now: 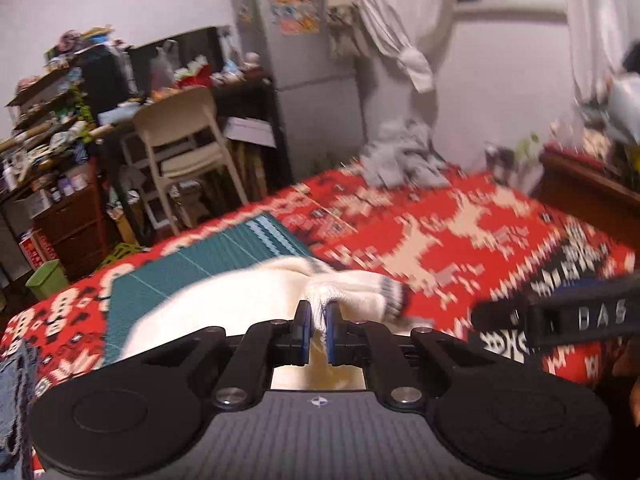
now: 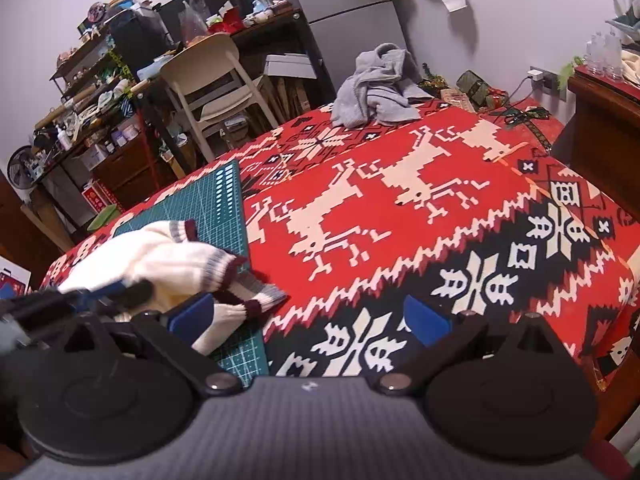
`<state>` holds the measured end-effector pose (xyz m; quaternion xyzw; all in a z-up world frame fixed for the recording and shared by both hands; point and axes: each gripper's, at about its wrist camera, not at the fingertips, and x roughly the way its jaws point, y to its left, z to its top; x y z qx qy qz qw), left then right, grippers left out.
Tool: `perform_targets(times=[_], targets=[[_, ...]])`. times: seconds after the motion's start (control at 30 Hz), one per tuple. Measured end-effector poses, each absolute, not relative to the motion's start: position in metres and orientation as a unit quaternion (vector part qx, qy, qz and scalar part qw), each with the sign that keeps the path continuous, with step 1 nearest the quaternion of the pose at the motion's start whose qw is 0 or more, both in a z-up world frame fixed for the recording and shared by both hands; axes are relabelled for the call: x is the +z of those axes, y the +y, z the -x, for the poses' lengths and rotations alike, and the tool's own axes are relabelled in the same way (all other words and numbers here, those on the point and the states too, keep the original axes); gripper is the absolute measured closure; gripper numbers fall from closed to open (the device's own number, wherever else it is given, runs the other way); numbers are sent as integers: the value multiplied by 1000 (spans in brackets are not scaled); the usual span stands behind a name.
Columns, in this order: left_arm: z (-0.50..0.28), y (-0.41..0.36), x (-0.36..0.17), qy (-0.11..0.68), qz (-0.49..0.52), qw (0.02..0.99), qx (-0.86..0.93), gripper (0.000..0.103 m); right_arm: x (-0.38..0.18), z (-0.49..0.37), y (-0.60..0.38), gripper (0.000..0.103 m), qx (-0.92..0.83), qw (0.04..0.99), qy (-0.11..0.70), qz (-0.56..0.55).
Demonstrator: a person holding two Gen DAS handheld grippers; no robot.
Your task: Fold clothes
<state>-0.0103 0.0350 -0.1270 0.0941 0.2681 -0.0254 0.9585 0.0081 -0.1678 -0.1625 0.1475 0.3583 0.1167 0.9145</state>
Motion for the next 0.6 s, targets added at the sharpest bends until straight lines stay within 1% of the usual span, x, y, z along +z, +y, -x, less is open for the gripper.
perform_targets(times=[0.17, 0.3, 0.53, 0.6], targets=[[29, 78, -99, 234, -59, 970, 31, 96, -158, -5, -157, 1, 129, 913, 357, -147], [42, 116, -91, 223, -36, 971, 83, 96, -152, -2, -145, 1, 135, 914, 357, -139], [59, 182, -104, 254, 72, 954, 140, 96, -145, 3, -120, 1, 157, 911, 360, -124], [64, 195, -107, 256, 82, 951, 155, 96, -145, 3, -111, 1, 161, 911, 361, -116]])
